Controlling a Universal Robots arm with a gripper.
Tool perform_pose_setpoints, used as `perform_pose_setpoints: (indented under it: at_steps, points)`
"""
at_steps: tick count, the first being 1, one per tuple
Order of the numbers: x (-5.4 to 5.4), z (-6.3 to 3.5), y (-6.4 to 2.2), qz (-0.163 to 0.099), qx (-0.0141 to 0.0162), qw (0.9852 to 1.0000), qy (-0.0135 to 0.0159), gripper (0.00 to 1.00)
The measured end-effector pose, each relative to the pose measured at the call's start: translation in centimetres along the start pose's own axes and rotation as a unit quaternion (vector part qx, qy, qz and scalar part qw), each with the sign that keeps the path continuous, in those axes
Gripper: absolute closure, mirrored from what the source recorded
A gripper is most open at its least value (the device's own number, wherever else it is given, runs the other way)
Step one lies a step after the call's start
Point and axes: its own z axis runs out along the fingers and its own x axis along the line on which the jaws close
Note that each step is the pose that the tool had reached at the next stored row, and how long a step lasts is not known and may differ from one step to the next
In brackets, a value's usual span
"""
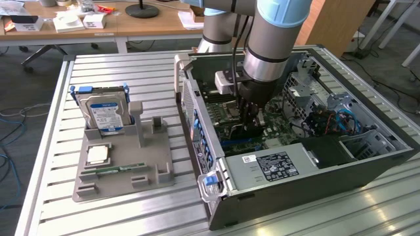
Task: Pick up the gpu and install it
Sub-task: 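Insert the gpu into the slot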
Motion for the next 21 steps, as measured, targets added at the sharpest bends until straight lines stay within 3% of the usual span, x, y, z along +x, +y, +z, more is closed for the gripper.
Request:
perform_pose_setpoints:
  at_steps: [13, 18, 21]
  points:
    - [0.0, -0.17, 0.0, 0.0, -0.0001, 1.0, -0.0001, 0.74]
    - [-0.01, -0.13, 0.02, 0.0, 0.0, 1.0, -0.0033, 0.74]
    - [0.0, -0.1, 0.03, 0.0, -0.0001, 1.0, -0.0035, 0.74]
